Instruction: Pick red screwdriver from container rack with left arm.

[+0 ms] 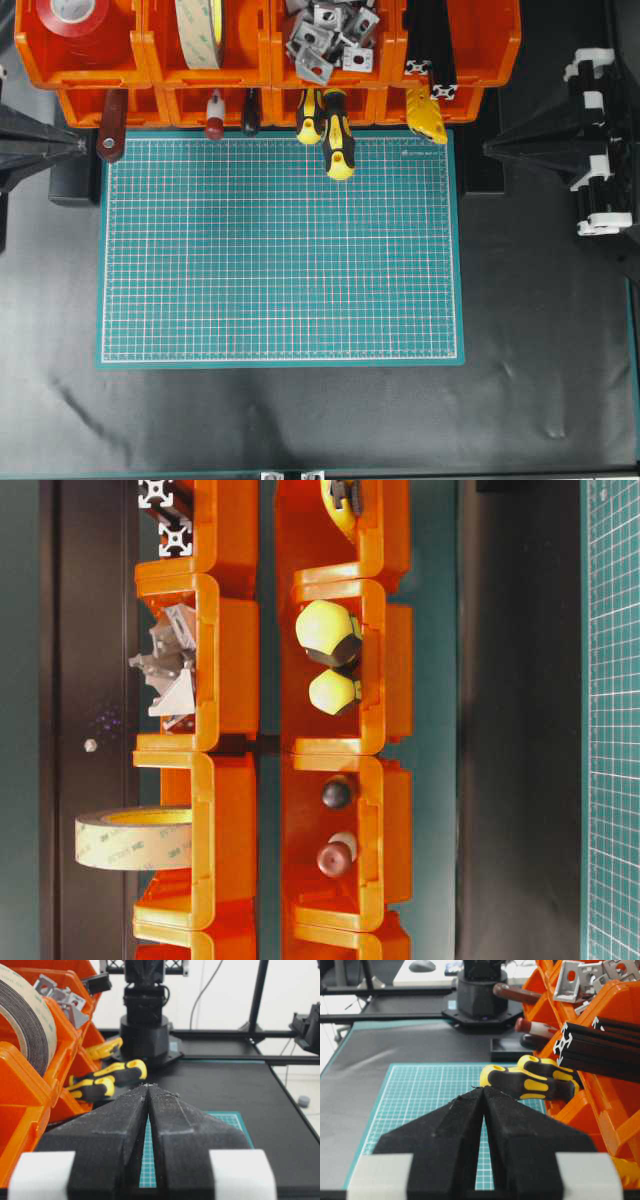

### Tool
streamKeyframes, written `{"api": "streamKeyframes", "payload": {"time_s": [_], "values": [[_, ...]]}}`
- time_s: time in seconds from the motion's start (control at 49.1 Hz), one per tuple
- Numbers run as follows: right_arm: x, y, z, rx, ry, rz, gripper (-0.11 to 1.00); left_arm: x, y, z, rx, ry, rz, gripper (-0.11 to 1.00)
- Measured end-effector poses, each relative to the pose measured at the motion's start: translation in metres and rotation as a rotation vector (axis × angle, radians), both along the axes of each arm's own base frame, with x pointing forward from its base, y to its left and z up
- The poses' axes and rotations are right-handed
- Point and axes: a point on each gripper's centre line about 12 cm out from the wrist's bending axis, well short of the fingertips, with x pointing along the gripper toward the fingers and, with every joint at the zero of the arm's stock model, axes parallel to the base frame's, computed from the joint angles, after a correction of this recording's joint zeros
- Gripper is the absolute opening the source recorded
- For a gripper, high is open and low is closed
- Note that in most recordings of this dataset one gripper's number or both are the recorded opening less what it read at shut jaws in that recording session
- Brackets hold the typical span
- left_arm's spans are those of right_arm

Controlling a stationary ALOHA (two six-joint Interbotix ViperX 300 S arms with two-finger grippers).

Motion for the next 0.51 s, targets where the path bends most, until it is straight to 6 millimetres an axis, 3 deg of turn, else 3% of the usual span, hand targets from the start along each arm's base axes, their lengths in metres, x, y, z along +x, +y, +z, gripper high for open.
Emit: {"api": "streamKeyframes", "payload": {"time_s": [0.061,0.143,0.509], "values": [[0.0,0.0,0.0,0.008,0.0,0.0,0.01,0.002,-0.002,0.004,0.029,0.023,-0.01,0.08],[0.0,0.0,0.001,0.033,-0.011,-0.004,0.0,0.005,-0.006,0.016,0.06,0.05,-0.033,0.01],[0.0,0.0,0.004,0.125,-0.035,-0.012,0.0,0.022,-0.026,0.066,0.191,0.321,-0.124,0.01]]}}
